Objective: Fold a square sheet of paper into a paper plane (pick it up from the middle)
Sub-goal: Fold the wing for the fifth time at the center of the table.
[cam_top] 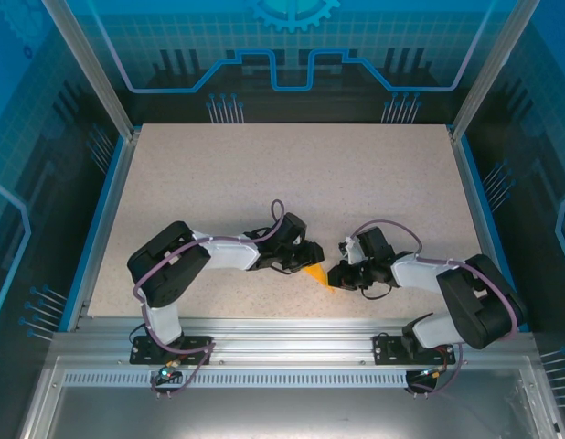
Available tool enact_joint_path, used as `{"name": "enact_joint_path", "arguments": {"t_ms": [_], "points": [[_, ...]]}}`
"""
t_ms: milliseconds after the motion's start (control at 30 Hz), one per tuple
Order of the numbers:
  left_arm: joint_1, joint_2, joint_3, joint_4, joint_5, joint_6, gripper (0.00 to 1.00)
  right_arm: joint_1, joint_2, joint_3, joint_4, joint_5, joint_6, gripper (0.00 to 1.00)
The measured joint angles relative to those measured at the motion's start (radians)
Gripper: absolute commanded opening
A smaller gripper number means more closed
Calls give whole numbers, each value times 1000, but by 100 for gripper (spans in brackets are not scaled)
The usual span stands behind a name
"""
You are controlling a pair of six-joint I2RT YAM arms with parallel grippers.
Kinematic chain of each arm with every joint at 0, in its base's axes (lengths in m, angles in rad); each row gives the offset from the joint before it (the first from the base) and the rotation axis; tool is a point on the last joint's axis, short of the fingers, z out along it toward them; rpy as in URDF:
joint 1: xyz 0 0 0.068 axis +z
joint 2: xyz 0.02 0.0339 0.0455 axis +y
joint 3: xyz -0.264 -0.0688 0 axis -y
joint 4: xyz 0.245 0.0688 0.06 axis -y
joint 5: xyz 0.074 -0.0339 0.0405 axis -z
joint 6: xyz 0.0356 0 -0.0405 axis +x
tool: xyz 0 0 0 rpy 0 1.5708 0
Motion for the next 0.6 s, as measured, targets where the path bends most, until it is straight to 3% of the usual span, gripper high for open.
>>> {"name": "enact_joint_path", "arguments": {"t_ms": [167, 267, 433, 600], "points": [[5, 3, 1, -1, 7, 9, 44, 3, -27, 2, -18, 13, 3, 24], [6, 9, 2, -1, 11, 21, 44, 4, -87, 2, -59, 57, 1, 24], [6, 16, 8, -3, 14, 26, 44, 5, -208, 10, -100, 82, -2, 16], [8, 19, 14, -7, 19, 27, 44, 13, -229, 21, -85, 29, 0, 12]]}}
